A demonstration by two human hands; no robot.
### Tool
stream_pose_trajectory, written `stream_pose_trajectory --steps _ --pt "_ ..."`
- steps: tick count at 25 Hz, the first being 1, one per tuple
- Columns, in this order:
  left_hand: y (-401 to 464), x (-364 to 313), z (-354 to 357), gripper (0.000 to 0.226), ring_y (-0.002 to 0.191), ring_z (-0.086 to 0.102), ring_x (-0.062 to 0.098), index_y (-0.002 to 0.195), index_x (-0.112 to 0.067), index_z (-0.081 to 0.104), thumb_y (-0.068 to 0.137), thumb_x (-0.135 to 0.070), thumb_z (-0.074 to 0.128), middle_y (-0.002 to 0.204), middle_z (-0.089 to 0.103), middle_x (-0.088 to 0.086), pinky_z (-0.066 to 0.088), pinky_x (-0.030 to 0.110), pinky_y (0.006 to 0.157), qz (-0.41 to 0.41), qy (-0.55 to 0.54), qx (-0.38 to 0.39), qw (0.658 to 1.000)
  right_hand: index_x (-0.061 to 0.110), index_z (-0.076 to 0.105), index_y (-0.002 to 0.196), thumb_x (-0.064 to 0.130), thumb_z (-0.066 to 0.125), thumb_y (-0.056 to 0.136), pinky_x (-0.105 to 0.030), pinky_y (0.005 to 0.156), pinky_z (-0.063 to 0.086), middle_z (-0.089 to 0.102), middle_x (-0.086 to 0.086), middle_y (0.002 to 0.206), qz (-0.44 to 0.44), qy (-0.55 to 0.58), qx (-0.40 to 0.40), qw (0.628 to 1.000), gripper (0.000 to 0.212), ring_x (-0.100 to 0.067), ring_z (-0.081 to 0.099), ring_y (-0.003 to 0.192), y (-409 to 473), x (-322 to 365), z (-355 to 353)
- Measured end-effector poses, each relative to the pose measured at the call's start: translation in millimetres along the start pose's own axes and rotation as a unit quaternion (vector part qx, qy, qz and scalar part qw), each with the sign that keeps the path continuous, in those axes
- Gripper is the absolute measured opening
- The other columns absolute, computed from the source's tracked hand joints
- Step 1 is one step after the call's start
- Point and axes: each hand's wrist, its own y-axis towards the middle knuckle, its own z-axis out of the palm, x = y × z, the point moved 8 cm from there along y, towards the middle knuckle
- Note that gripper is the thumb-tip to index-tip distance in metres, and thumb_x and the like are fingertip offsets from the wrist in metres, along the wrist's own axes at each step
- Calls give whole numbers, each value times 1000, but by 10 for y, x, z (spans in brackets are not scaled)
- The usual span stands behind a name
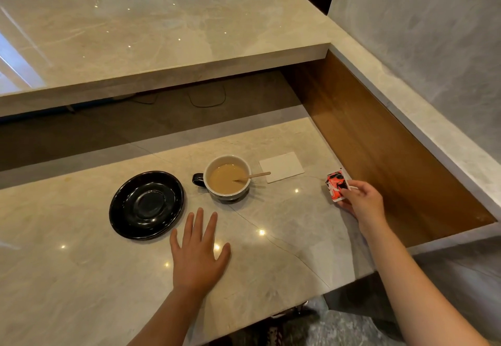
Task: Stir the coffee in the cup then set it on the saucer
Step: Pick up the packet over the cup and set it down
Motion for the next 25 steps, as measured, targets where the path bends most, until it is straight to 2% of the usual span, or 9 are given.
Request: stream_pose_trajectory --steps 4,7,9,12,17,19,21,23,25 --pt "4 -4 -9 72 144 -9 19 148 -32 11 86 -62 28 159 1 2 -2 55 114 -1 -2 -3 1000 13 61 95 1 65 81 -18 45 52 68 -14 93 -32 -69 -12 997 18 -15 66 71 32 -33 27" --pt "3 -4 -14 72 144 -6 20 148 -31 13 85 -62 29 159 3 2 -1 56 114 -1 -6 -7 1000 14 62 92 4 66 81 -28 51 53 69 -16 93 -55 -121 -43 990 15 -19 65 71 3 -24 33" --pt "5 0 -7 72 144 -6 21 148 -32 13 85 -64 25 159 2 2 -1 56 114 0 -4 -5 1000 15 62 92 11 68 81 -28 51 49 70 -14 93 -80 -203 -73 973 12 -23 65 71 -23 30 4" --pt "11 11 12 73 144 -7 21 148 -33 11 85 -66 22 159 0 2 -1 56 115 -3 -1 0 1000 15 61 96 23 68 83 -33 56 54 71 -12 92 -107 -290 -74 948 17 -26 67 67 -86 71 16" --pt "12 7 11 72 144 -7 21 148 -32 11 85 -65 26 159 1 2 -1 56 114 -3 1 -1 1000 13 59 112 30 64 84 -31 64 46 62 -14 111 -181 -388 -112 897 33 -28 60 84 -245 176 12" --pt "10 7 12 73 144 -8 21 148 -32 11 85 -65 25 159 1 2 -1 56 114 -3 1 -1 1000 13 55 120 26 59 88 -35 66 47 57 -15 120 -264 -425 -102 860 35 -29 58 91 -376 224 79" --pt "8 12 17 73 144 -9 20 148 -33 10 85 -65 25 159 -1 1 -2 56 114 -3 -1 2 1000 14 52 125 25 51 92 -46 85 47 52 -15 133 -368 -491 -44 788 35 -34 52 112 -530 180 253" --pt "7 12 18 73 144 -10 20 148 -32 9 85 -64 25 159 -1 2 -2 55 115 -1 1 2 1000 19 42 133 35 34 96 -52 108 27 37 -9 148 -382 -559 39 735 42 -30 29 136 -557 -8 385" --pt "5 9 12 72 144 -10 20 148 -32 8 85 -64 25 159 -1 2 -3 55 115 1 2 1 1000 22 29 141 45 19 96 -52 114 13 26 -4 153 -352 -594 78 719 52 -22 13 142 -502 -149 409"
